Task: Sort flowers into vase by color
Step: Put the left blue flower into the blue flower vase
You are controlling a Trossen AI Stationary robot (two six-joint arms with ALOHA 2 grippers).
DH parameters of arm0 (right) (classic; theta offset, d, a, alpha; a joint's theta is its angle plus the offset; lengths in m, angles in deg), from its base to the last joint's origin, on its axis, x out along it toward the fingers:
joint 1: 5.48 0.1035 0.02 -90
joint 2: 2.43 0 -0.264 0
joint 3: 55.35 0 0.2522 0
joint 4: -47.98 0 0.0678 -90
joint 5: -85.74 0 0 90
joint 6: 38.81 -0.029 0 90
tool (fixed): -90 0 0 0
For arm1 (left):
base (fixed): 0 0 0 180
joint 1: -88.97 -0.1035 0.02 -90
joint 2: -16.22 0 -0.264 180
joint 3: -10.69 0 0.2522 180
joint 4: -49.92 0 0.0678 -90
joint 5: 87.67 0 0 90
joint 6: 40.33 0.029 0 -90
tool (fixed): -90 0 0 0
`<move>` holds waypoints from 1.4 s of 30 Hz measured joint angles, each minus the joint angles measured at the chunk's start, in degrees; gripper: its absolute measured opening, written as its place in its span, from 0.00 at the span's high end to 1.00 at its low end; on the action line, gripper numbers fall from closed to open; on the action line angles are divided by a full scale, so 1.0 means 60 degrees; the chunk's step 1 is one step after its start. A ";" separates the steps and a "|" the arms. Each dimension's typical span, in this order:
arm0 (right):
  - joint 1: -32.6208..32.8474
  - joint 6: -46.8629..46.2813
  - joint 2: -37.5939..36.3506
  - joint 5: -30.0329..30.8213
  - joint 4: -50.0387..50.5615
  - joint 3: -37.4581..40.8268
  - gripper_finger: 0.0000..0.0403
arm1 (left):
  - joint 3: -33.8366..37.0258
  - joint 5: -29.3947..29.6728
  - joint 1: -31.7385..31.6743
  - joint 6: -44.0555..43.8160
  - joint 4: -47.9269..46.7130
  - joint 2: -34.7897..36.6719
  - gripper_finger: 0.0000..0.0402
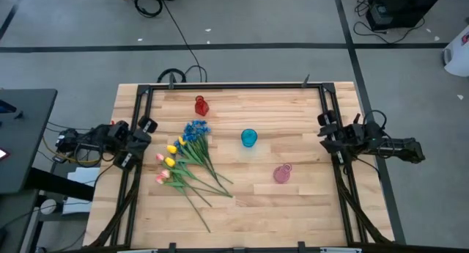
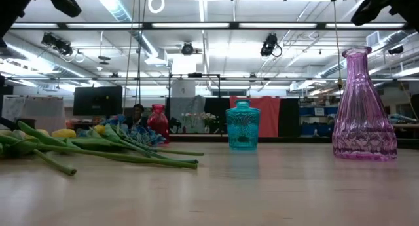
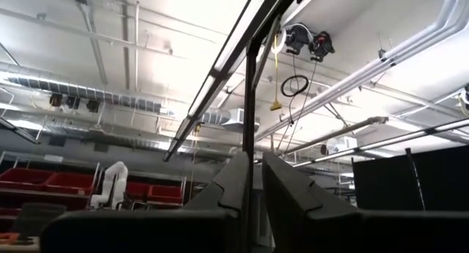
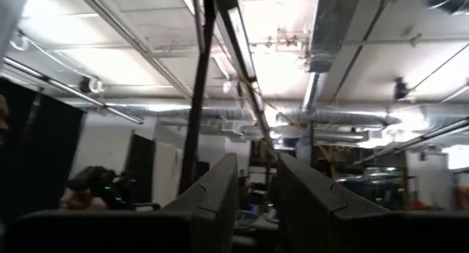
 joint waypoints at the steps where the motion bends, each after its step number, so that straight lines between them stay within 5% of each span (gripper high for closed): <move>1: 0.0000 -0.0057 0.0000 -0.0072 0.0007 0.0000 0.73 | 0.0001 0.0001 0.0000 0.0018 0.0001 0.0000 0.88; 9: 0.0000 -0.0975 0.0000 0.1157 0.0405 -0.0001 0.73 | -0.0001 0.0484 -0.0006 0.0041 -0.0129 0.0000 0.88; 14: 0.0000 -0.0016 0.0086 0.2128 0.0814 -0.0003 0.73 | -0.0003 0.1089 -0.0012 0.0021 -0.0641 0.0000 0.88; 21: -0.0007 0.0232 0.0876 0.2818 0.0667 -0.0462 0.73 | 0.0001 0.1930 -0.0012 0.1533 -0.1121 -0.0004 0.88; 26: -0.0001 -0.0586 0.2642 0.3554 0.1400 -0.1236 0.73 | -0.0002 0.2763 -0.0012 0.2099 -0.1020 -0.0001 0.88; 30: 0.0005 -0.1000 0.4414 0.3064 0.1313 -0.2088 0.73 | 0.0001 0.2229 -0.0008 0.1732 -0.0985 -0.0004 0.88; 38: 0.0481 -0.0002 0.7739 0.2883 0.1468 -0.4336 0.73 | -0.0008 0.2387 -0.0005 0.0525 -0.0571 0.0000 0.88; 42: 0.0898 0.0506 0.9216 0.3140 0.2522 -0.5722 0.73 | -0.0487 0.2828 -0.0005 -0.0059 -0.2405 -0.0061 0.83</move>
